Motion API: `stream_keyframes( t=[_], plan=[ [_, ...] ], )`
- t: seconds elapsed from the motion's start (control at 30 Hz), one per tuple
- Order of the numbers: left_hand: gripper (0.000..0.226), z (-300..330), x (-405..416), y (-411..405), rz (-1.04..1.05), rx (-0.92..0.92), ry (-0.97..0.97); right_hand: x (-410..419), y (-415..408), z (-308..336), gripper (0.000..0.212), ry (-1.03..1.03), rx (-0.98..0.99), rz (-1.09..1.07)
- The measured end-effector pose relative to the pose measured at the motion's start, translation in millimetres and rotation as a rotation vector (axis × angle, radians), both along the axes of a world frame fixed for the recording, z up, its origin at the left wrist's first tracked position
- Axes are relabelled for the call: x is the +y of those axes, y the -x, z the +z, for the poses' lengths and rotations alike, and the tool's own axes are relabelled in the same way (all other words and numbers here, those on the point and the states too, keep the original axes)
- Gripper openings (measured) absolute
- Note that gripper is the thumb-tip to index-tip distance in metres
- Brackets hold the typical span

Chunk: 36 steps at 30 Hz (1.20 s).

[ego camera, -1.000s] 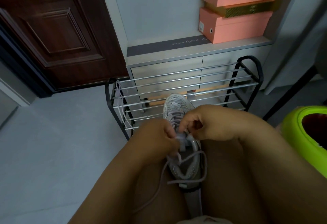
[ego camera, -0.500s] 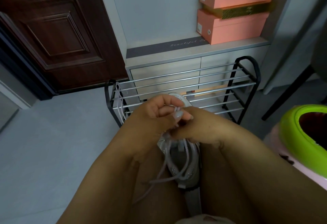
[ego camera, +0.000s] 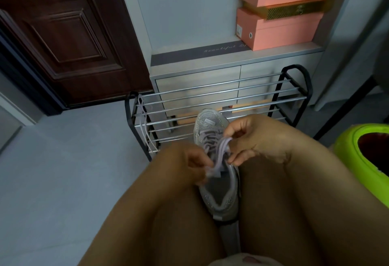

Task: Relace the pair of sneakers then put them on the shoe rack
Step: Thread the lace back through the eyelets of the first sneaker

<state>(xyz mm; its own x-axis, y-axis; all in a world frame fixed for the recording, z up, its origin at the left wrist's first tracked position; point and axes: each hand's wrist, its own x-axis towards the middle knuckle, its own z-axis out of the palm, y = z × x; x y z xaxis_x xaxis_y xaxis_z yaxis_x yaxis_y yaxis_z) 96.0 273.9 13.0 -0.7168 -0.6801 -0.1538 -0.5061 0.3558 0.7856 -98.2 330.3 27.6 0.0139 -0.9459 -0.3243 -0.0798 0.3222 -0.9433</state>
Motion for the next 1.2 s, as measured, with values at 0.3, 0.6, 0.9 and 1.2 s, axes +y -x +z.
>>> stream_keyframes(
  t=[0.3,0.6,0.9,1.2],
  plan=[
    [0.012,-15.0,-10.1,-1.3,-0.138,-0.173,0.107,25.5,-33.5,-12.8,0.032,0.406,1.376,0.503],
    [0.029,-24.9,-12.2,10.9,0.121,-0.219,0.266,28.2,-39.0,-41.7,0.046,0.281,1.375,0.64],
    [0.019,-28.8,-16.0,11.6,0.128,-0.177,0.184,38.6,-26.9,-17.7,0.037,0.476,1.343,0.545],
    [0.023,-23.3,-10.3,15.7,0.089,-0.132,0.083,31.1,-30.8,-28.8,0.035,0.405,1.227,0.537]
  ],
)
